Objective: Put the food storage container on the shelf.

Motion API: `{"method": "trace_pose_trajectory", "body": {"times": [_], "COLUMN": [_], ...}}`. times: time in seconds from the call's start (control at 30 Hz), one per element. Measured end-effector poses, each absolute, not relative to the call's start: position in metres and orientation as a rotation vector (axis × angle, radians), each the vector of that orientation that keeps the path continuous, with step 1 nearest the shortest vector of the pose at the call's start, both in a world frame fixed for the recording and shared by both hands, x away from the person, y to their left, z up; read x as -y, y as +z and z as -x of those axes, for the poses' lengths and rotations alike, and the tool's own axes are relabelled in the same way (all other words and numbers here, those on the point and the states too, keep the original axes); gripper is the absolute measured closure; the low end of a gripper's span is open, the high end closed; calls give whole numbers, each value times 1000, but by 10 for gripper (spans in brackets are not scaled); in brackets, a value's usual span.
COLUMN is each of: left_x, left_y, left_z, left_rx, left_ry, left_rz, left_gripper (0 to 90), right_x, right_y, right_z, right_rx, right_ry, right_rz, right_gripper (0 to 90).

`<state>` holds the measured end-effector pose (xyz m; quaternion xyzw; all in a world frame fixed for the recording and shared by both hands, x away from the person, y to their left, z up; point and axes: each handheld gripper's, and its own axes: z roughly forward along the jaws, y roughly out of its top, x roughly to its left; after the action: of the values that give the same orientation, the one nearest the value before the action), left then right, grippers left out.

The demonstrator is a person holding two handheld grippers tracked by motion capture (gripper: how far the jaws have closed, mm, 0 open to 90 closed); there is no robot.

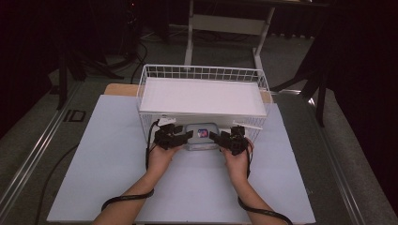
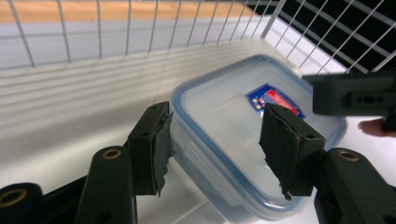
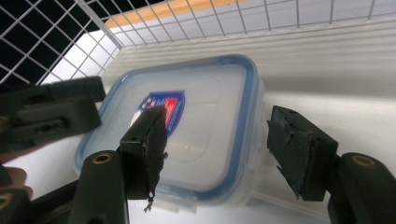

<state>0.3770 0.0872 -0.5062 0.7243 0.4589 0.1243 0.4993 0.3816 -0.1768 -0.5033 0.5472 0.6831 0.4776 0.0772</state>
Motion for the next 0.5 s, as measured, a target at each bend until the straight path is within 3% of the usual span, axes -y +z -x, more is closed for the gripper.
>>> {"method": "trace_pose_trajectory", "body": {"times": [0.33,0.5], "left_x": [-97,-103], "left_y": [-502,-497], "left_z": [-346,-329], "left_rx": [-1114,-1082], "left_ry": [230,177], "left_rz": [-1747,-1771], "left_gripper": [445,394], "right_x": [181,182], "right_y": [-491,-482], "right_z": [-360,-345], "right_rx": [-2092,-2090], "right_ry": [1393,1404], "right_rz": [-1530,-1477], "right_gripper": [361,371]}}
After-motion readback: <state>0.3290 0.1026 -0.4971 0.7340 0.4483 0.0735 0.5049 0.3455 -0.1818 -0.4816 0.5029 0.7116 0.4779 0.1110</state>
